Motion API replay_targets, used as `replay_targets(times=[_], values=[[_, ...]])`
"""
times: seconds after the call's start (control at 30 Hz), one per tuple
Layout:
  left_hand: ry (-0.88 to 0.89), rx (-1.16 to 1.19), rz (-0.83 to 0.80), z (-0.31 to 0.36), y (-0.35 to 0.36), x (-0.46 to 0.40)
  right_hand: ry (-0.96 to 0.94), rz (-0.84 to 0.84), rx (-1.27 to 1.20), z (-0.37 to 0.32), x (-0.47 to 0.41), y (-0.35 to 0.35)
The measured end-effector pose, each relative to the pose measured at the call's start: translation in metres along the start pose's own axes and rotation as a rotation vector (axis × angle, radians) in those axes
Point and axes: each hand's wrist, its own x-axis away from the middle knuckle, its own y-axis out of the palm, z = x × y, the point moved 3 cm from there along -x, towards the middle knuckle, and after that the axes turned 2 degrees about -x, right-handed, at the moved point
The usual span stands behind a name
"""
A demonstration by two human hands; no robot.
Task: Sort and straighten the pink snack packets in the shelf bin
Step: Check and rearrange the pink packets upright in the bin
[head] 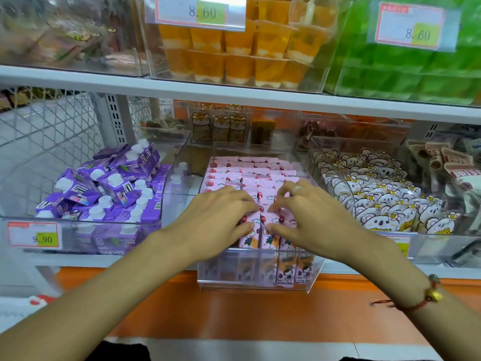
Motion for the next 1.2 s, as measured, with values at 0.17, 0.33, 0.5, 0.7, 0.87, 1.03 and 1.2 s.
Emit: replay_targets(times=[0.17,0.33,0.5,0.7,0.87,1.03,1.2], values=[[-0.017,0.011,0.003,-0.002,0.002,-0.003,-0.059,-0.005,0.038,-0.002,0.004,0.005],[-0.029,0.030,0.033,-0.001,0.002,-0.001,-0.064,0.106,-0.165,0.004,0.007,-0.001],[-0.185,0.387,0.291,0.000,-0.013,0.004,0.098,0.434,-0.758,0.014,0.012,-0.020],[-0.281,0.893,0.330,0.008,-0.019,0.010,0.339,0.497,-1.331,0.010,0.009,-0.012],[-0.307,0.872,0.310,0.010,-0.016,0.010,0.369,0.408,-1.436,-0.002,0.006,-0.005],[-0.292,0.863,0.287,0.007,-0.011,0.011,0.379,0.402,-1.468,-0.002,0.006,-0.005],[-0.292,0.919,0.261,0.006,-0.008,0.010,0.369,0.200,-1.618,-0.003,0.006,-0.002]])
